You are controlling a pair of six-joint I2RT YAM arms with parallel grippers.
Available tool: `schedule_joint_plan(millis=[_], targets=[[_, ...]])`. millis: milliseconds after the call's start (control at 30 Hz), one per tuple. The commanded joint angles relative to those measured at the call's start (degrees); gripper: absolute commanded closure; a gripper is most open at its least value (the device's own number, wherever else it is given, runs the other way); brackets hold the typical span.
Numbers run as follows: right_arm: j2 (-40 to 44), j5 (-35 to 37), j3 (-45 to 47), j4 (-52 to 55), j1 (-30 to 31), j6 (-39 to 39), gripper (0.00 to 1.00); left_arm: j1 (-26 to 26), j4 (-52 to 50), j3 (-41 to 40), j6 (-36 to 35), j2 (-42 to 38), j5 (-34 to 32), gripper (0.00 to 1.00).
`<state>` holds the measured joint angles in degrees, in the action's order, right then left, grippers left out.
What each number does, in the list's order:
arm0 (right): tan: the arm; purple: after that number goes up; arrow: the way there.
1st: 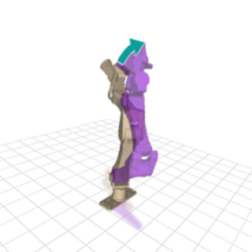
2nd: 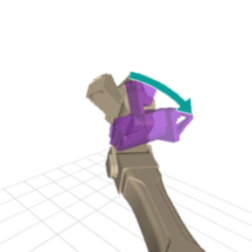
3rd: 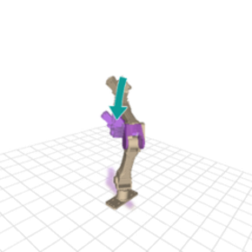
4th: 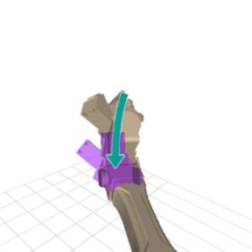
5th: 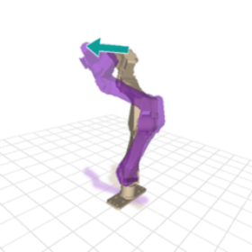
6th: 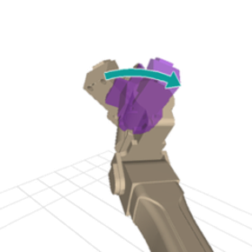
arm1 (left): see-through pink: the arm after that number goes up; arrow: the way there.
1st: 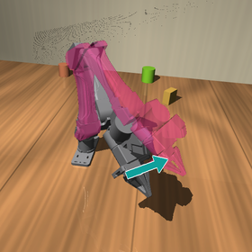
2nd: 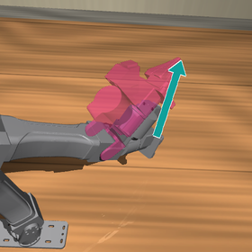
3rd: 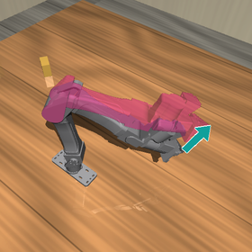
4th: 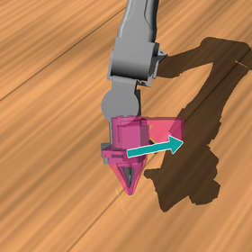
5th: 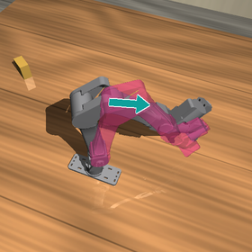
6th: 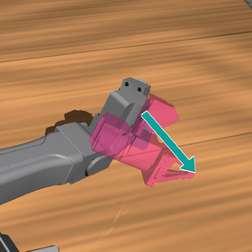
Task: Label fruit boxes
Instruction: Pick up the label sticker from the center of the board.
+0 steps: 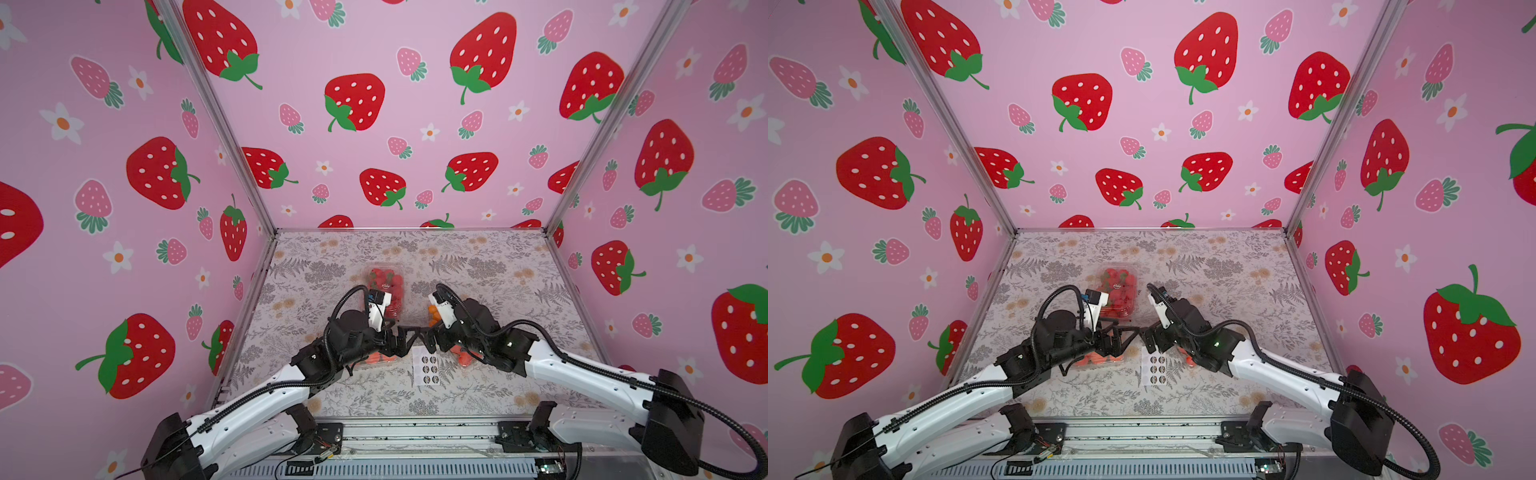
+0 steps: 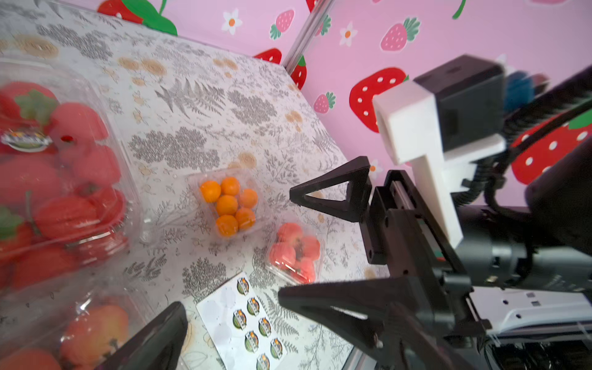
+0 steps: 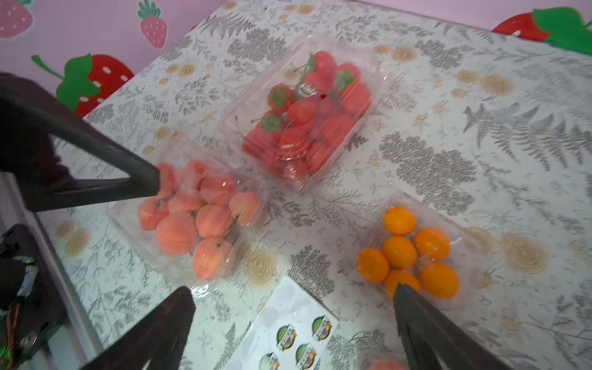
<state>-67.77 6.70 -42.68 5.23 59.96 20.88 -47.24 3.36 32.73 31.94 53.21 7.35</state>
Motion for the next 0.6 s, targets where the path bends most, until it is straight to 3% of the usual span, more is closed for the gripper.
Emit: schedule_joint_plan(millis=[0,133,300,567], targets=[[-0.84,5.14,2.07,0.63,4.71,3.86,0.01,-2.6,-1.6,-3.06,1.81,0.36,-2.57,0.0],[-2.67,9.29,3.82,1.47,8.54,7.65,0.01,-4.54,1.74,-6.73,3.57,-0.27,-1.2,0.01],[-6.3,8.91,7.3,-2.3,11.86,11.13,0.01,-4.64,-0.2,-9.78,5.61,-3.1,-5.2,0.04],[-13.08,9.34,9.06,-6.56,13.86,14.69,0.0,-4.7,-4.33,-9.95,4.94,-4.11,-4.76,0.24]])
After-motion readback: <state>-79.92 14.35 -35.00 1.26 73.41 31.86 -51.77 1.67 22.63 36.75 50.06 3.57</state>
